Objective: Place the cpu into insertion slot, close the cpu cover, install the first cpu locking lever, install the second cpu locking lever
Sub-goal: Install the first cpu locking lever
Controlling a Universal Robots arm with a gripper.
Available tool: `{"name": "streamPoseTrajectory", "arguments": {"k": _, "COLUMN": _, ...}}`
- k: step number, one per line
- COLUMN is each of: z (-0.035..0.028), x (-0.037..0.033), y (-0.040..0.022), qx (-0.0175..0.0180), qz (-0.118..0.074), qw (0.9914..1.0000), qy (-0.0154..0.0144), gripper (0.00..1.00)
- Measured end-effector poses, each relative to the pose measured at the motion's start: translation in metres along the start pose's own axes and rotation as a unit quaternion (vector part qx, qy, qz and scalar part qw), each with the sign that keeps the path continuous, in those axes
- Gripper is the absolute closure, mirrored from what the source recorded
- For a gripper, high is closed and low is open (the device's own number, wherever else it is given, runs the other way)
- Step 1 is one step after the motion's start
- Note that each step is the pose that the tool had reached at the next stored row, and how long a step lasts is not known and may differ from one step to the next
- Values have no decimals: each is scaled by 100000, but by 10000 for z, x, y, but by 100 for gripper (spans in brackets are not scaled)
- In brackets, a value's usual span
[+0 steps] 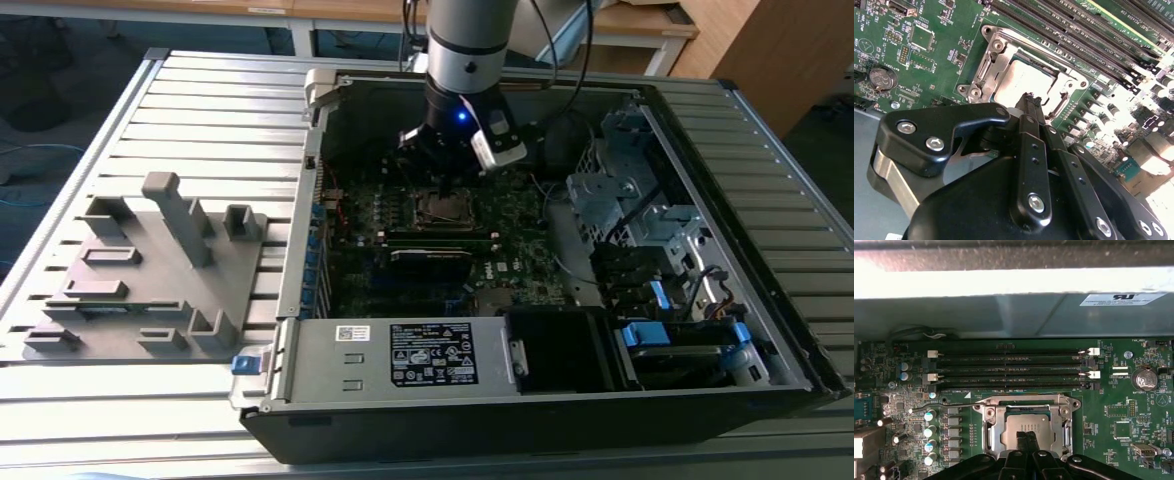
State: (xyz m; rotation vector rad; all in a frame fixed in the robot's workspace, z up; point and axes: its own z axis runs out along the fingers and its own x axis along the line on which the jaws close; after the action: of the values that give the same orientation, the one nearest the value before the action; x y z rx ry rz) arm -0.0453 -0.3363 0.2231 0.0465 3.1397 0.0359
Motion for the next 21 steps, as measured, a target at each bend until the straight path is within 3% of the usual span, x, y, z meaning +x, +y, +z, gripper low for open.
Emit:
{"name": "streamPoseTrajectory", "arguments": {"k": 5, "z": -52, "x": 0, "y": 2, "qx": -21, "qz": 1, "qw": 100000, "qy": -11, "gripper": 89}}
{"name": "streamPoseTrajectory", "arguments": {"k": 13, "z": -56, "x": 7, "y": 2, "qx": -22, "qz": -6, "qw": 100000, "qy": -14, "gripper": 89}}
{"name": "streamPoseTrajectory", "arguments": {"k": 21, "z": -56, "x": 128, "y": -2, "qx": -35, "qz": -11, "qw": 99999, "qy": -438, "gripper": 89}}
